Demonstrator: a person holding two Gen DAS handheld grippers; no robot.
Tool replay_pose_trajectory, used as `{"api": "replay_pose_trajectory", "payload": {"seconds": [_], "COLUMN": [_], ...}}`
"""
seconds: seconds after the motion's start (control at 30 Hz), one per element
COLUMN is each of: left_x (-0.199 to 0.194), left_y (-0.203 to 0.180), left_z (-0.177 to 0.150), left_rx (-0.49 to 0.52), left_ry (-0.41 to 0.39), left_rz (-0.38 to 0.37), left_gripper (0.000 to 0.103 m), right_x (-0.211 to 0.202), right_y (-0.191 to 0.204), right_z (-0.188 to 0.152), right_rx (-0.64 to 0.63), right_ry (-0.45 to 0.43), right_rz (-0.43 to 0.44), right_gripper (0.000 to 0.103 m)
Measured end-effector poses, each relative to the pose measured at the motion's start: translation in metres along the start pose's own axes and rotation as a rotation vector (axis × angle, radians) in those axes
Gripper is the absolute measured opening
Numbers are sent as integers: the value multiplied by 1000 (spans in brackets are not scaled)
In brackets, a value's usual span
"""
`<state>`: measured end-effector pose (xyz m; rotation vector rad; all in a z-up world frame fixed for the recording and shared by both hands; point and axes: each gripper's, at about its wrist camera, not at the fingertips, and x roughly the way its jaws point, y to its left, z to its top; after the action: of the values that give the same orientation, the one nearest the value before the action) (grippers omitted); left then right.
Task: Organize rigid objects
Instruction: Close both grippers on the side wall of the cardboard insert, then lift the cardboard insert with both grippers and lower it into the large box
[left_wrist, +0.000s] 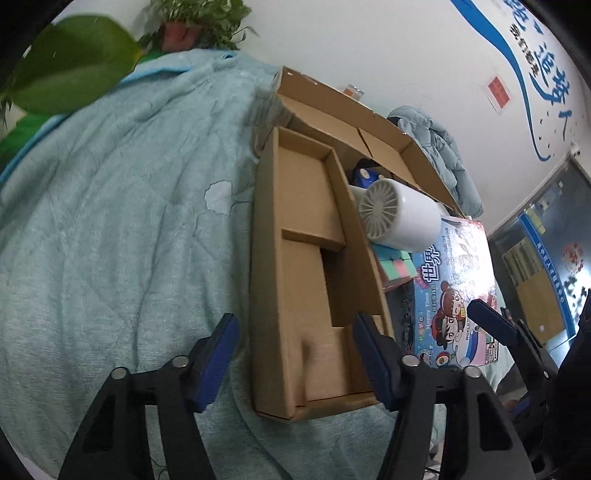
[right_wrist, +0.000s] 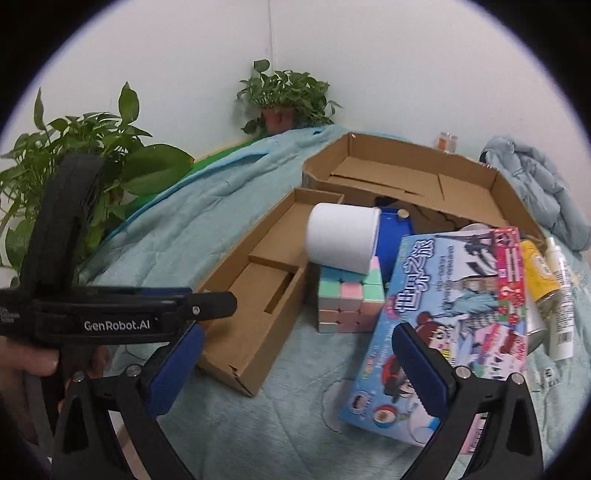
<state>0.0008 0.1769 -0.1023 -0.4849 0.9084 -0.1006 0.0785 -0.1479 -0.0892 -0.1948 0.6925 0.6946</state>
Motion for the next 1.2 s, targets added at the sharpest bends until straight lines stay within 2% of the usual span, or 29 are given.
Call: {"api": "replay_pose_trajectory", "payload": {"seconds": [0.07,0.13,0.17,0.23,0.27,0.33,0.43,0.5,0.57,0.77,1.2], "left_x": [7,14,18,24,25,28,31,29,31,27,8], "left_y": [6,9,12,18,20,20,22,23,25,31,13], "left_z": [-1,-3,-3,-4,-4,-5,-4,-4,-4,-7,-20], "left_rx": [-1,1,-11,-49,-58,-49,-52,-48,-62,-115,-72], "left_ry": [34,60,75,83,84,85,95,100,106,120,87], "left_rz": [-10,3,8,-37,-45,-42,-54,-56,-69,-94,-10], "left_gripper": [41,31,31,31,32,31,31,31,31,31,29], "right_x": [4,13,20,34,41,55,60,64,67,71,66], "right_y": [3,8,11,8,7,1,-3,0,5,13,11], "right_z": [3,4,3,3,2,-1,0,0,2,8,2], "right_rx": [13,11,11,46,64,111,150,148,148,157,158], "right_ry": [2,31,54,120,159,219,243,271,293,339,357], "right_rz": [13,20,15,14,-3,3,30,62,82,28,93], "right_gripper": [100,98,92,74,61,56,51,33,27,25,24]}}
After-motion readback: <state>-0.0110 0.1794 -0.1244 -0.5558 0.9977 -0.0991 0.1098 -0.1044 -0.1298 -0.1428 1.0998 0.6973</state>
